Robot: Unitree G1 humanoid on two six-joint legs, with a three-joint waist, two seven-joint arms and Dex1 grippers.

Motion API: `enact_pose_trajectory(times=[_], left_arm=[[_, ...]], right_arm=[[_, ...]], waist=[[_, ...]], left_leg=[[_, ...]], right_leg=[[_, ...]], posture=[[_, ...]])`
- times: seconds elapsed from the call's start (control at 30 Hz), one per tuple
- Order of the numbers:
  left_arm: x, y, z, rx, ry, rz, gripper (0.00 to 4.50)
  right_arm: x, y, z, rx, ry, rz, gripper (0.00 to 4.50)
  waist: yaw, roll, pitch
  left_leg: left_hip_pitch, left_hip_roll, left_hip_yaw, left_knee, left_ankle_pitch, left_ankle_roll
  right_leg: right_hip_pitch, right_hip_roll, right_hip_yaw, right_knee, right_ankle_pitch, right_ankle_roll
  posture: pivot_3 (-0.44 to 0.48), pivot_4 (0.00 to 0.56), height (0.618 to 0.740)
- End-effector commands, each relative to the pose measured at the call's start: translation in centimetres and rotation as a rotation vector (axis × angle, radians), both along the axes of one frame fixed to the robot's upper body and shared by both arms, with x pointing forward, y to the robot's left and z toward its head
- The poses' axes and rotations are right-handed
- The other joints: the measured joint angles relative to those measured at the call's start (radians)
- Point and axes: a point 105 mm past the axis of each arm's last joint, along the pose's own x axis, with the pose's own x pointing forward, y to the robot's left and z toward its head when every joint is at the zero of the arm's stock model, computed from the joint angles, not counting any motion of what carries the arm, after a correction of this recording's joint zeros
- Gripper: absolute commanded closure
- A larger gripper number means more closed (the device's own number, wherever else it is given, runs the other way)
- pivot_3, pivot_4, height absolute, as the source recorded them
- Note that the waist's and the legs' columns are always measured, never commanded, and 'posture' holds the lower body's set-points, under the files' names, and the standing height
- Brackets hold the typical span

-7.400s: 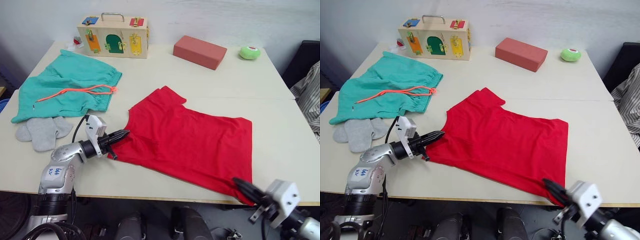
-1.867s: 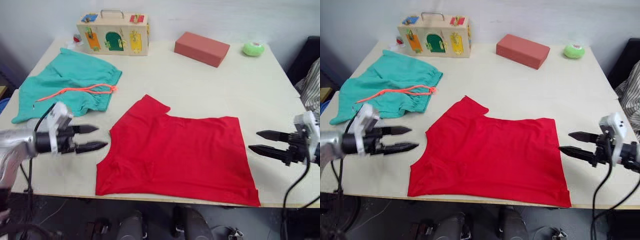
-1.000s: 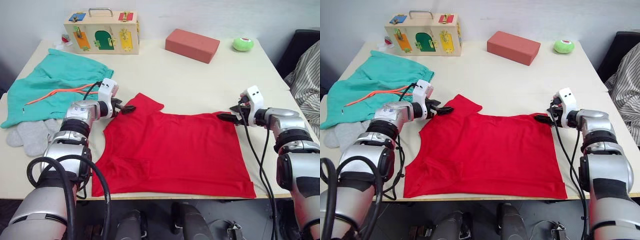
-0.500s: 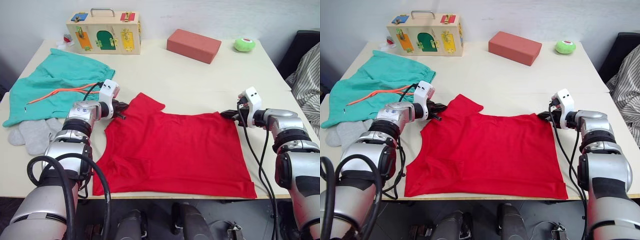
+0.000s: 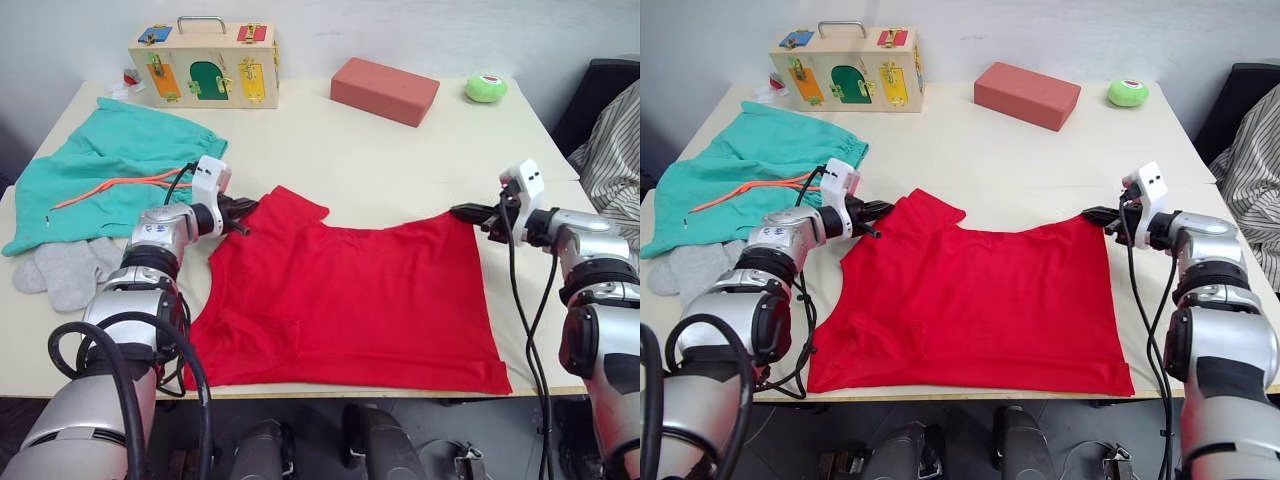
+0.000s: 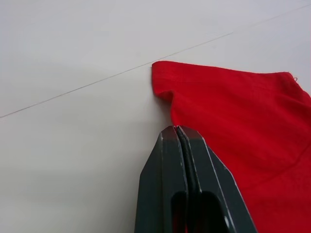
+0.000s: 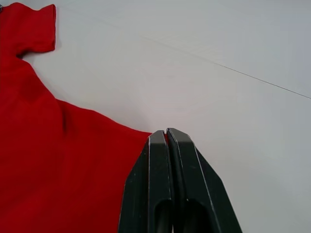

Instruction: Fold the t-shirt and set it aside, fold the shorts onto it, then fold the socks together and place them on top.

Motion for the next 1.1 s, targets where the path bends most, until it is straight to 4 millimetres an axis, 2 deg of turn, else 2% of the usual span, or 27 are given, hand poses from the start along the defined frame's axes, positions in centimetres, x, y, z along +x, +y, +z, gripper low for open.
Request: enact_pose_trajectory(times=[0.03, 0.17, 0.3, 0.43, 0.57, 1.0, 1.1], left_arm=[[-0.4, 1.1, 2.3, -0.049, -0.09, -0.041, 4.49], [-0.8, 1.9, 2.4, -0.043, -0.109, -0.044, 4.49], [-1.2, 2.6, 1.6, -0.025, -0.097, -0.05, 4.49], [-1.7, 2.7, 0.7, 0.006, -0.09, -0.077, 4.49], [-2.4, 2.7, 0.9, 0.012, -0.122, -0.13, 4.49], [-4.4, 3.9, 0.4, 0.029, -0.18, -0.145, 4.49], [-5.1, 4.0, -0.4, 0.05, -0.169, -0.15, 4.49]], right_arm=[[-1.0, -0.8, 1.6, 0.022, -0.093, 0.051, 4.5], [-1.8, -0.9, 1.6, 0.029, -0.136, 0.084, 4.5], [-2.5, -1.4, 1.5, 0.049, -0.165, 0.083, 4.5], [-3.3, -1.5, 0.8, 0.057, -0.166, 0.102, 4.5], [-4.0, -1.3, 0.5, 0.066, -0.172, 0.122, 4.5], [-5.9, -2.8, -4.2, -0.015, -0.082, 0.068, 4.5], [-6.2, -2.9, -5.4, -0.028, -0.061, 0.059, 4.5]], waist=[[-0.001, 0.0, 0.0], [-0.001, 0.0, 0.0], [0.0, 0.0, 0.0], [0.002, 0.0, 0.0], [0.004, 0.0, 0.0], [0.007, 0.0, 0.0], [0.006, 0.0, 0.0]], left_leg=[[0.0, 0.0, 0.0, 0.0, 0.0, 0.0], [0.0, 0.0, 0.0, 0.0, 0.0, 0.0], [0.0, 0.0, 0.0, 0.001, 0.0, 0.0], [0.0, 0.0, 0.0, 0.001, 0.0, 0.0], [0.0, 0.0, 0.0, 0.002, 0.0, 0.0], [0.0, 0.0, -0.001, 0.004, 0.0, 0.0], [0.0, 0.0, -0.001, 0.004, 0.0, 0.0]], right_leg=[[0.0, 0.0, 0.0, 0.0, 0.0, 0.0], [0.0, 0.0, -0.001, 0.0, 0.0, 0.0], [0.0, 0.0, 0.0, 0.001, 0.0, 0.0], [0.0, 0.0, 0.0, 0.001, 0.0, 0.0], [0.0, 0.0, 0.0, 0.001, 0.0, 0.0], [0.0, -0.001, 0.002, 0.002, 0.0, 0.0], [0.0, -0.002, 0.003, 0.003, 0.0, 0.0]], posture=[[0.0, 0.15, 0.74], [0.0, 0.15, 0.74], [0.0, 0.15, 0.74], [0.0, 0.15, 0.74], [0.0, 0.15, 0.74], [0.0, 0.15, 0.74], [0.0, 0.15, 0.74]])
